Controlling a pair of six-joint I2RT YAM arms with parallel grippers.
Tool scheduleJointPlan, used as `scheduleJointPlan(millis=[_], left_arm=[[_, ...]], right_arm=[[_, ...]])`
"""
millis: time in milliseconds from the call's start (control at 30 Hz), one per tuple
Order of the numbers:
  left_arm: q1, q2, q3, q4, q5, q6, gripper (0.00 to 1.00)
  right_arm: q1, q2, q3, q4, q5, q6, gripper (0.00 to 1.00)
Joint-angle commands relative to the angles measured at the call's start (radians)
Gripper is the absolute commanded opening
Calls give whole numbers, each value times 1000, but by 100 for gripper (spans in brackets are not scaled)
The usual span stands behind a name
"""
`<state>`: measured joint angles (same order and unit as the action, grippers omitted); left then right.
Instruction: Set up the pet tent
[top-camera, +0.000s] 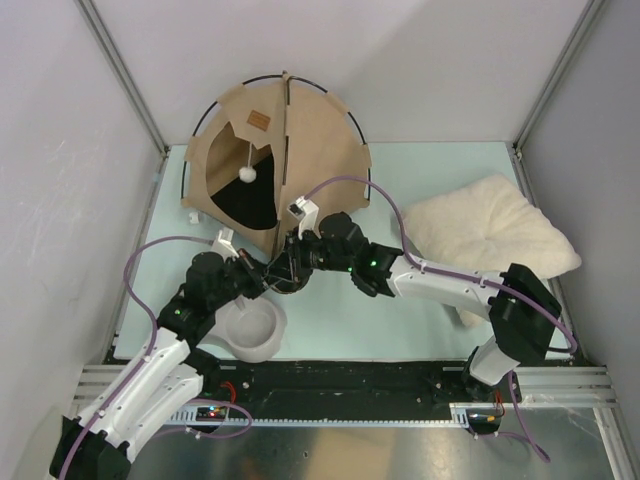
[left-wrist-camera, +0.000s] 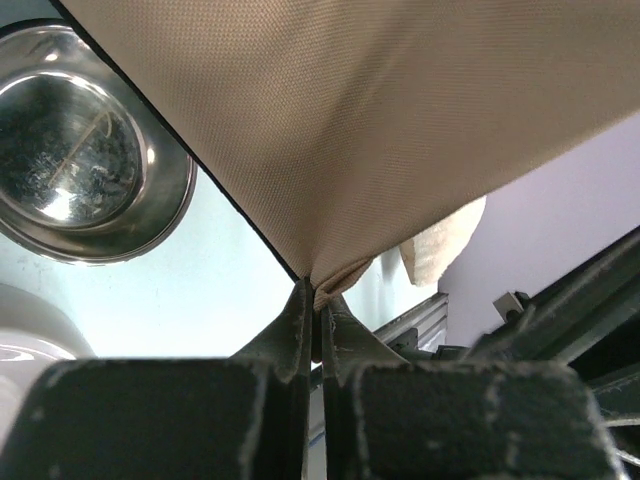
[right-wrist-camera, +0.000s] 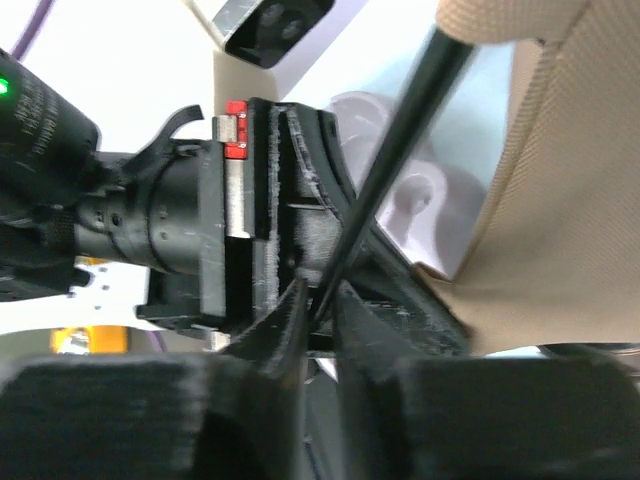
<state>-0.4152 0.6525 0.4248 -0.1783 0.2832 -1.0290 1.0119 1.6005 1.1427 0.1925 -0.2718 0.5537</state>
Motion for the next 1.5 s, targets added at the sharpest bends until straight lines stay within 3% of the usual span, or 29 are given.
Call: scheduleJointPlan(millis=[0, 133, 433, 833, 1133, 1467], left_arm=[[-1, -10, -3, 11, 73, -2, 0], [-2, -13, -12, 10, 65, 38, 0], [-1, -81, -86, 10, 47, 204, 0], [-19, -119, -111, -1, 45, 381, 0], [-103, -59, -84, -5, -14, 413, 0], [-232, -101, -99, -9, -196, 474, 0]], right_arm=[[-8, 8, 2, 43, -19, 9, 6], [-20, -9, 2, 20, 0, 11, 0], [-76, -84, -14, 13, 74, 11, 0], [-145, -97, -4, 144, 102, 63, 0], [-163, -56, 81, 182, 100, 78, 0], [-189, -10, 162, 193, 108, 84, 0]])
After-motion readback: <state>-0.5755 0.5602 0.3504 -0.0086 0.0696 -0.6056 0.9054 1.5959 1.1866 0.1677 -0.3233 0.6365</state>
